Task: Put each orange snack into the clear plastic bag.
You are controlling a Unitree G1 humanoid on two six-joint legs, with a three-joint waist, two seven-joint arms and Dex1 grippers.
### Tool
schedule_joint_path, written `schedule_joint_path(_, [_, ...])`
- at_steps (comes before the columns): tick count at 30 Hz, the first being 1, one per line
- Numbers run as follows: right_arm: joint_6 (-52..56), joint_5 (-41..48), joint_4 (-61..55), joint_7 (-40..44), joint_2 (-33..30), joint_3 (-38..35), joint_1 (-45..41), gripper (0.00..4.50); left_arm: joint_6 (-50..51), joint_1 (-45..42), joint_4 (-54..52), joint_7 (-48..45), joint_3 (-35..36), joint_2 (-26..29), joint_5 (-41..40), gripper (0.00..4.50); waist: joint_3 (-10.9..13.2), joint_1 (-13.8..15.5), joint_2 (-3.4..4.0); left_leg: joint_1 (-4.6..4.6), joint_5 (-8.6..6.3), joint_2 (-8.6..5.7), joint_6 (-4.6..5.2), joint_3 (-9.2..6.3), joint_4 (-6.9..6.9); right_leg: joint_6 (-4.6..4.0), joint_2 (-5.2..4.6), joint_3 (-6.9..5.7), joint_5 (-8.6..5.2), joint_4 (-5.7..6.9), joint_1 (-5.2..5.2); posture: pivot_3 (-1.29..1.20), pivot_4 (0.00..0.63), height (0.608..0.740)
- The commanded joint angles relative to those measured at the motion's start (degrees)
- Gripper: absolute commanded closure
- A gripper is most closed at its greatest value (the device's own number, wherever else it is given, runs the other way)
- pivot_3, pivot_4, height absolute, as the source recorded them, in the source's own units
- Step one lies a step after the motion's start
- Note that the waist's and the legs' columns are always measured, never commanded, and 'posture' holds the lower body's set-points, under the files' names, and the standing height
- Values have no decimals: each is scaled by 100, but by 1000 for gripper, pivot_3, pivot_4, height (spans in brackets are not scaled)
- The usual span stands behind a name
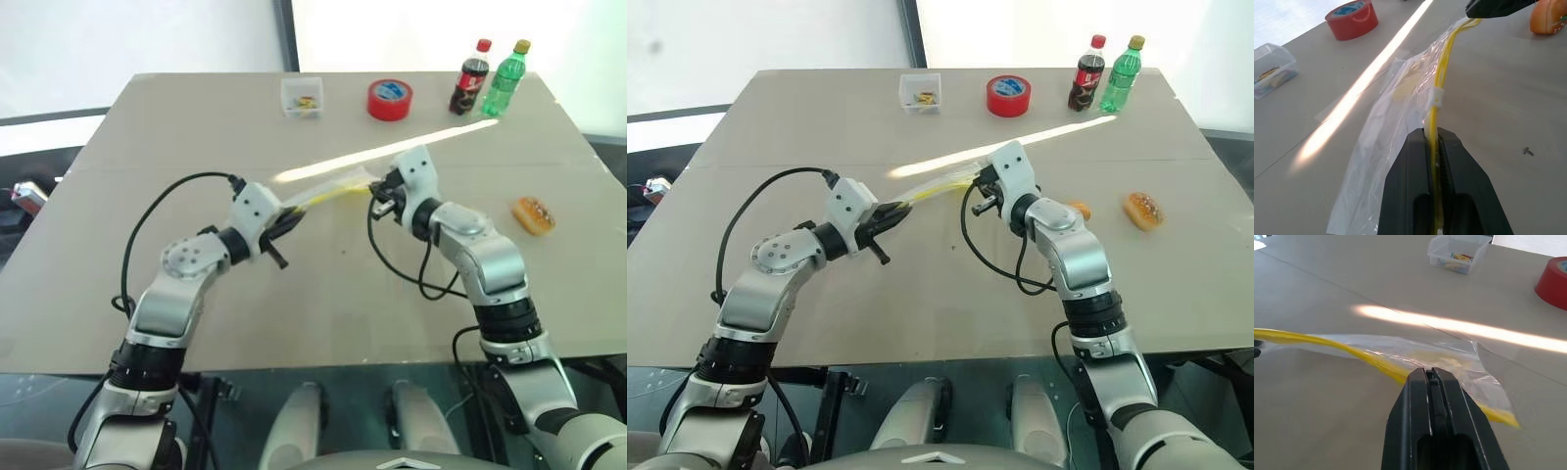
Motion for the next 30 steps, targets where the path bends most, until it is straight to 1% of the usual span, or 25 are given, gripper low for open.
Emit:
schedule_joint_path(1, [-62,118,-416,103,-100,-54,-85,4465,-127,25,-75,20,96,-3,12,4500,0,0,0,0,0,0,0,0,0,0,0,0,0,0,0,0,150,740])
schedule_joint_path(4, [102,327,-700,311,-180,-35,41,4465,-139,50,-69,19,95,1,23,4500,0,-5,0,0,0,0,0,-1,0,0,0,0,0,0,0,0,150,740])
schedule_joint_path(9, [202,377,-799,304,-229,5,175,4465,-148,67,-55,14,89,-1,31,4500,0,-1,0,0,0,1,0,-1,1,0,0,0,0,0,1,0,150,740])
schedule_joint_path(16, [171,340,-531,170,-147,-9,126,4465,-126,59,-49,29,63,-49,33,4500,0,-3,0,0,0,1,0,-1,2,0,1,0,0,2,0,0,150,740])
schedule_joint_path(26, [96,419,-20,-1,126,-167,-45,4465,-23,139,-258,29,21,-80,24,4500,0,-3,0,0,0,1,0,-1,2,0,0,0,0,2,0,0,150,740])
schedule_joint_path(30, [41,411,66,11,109,-171,-106,4465,4,157,-312,30,-7,-73,44,4500,0,-2,0,0,0,1,0,-1,2,0,1,0,0,2,0,0,150,740])
